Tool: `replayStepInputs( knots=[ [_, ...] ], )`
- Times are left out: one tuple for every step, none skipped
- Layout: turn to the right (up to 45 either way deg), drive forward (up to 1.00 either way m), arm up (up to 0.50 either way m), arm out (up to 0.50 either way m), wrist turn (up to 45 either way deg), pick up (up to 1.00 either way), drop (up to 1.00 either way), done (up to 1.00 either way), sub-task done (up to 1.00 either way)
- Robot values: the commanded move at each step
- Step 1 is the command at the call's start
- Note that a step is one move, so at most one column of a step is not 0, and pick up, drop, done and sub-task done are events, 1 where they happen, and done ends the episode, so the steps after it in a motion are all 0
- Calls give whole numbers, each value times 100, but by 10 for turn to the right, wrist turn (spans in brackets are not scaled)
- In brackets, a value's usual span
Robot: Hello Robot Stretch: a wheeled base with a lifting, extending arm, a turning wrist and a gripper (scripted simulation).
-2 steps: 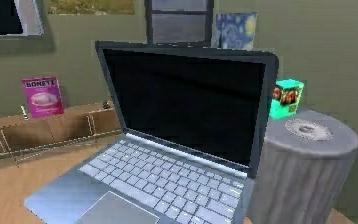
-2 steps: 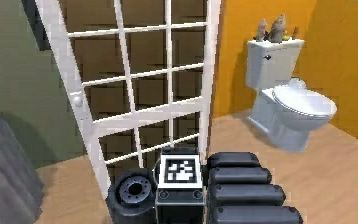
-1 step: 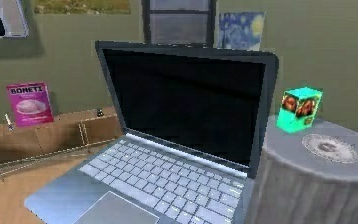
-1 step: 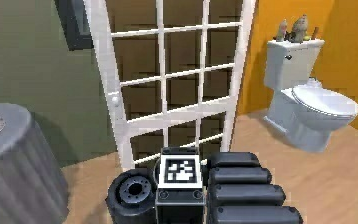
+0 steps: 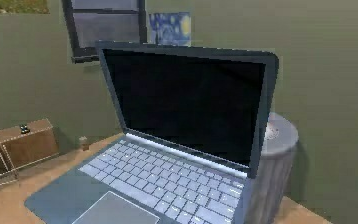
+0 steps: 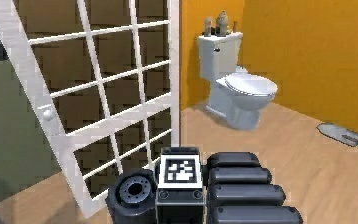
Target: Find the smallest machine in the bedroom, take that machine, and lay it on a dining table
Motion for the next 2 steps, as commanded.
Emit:
replayStepInputs(
  knots=[
    [0,30,0,0,0,0,0,0,0],
    [-120,0,0,0,0,0,0,0,0]
  ],
)
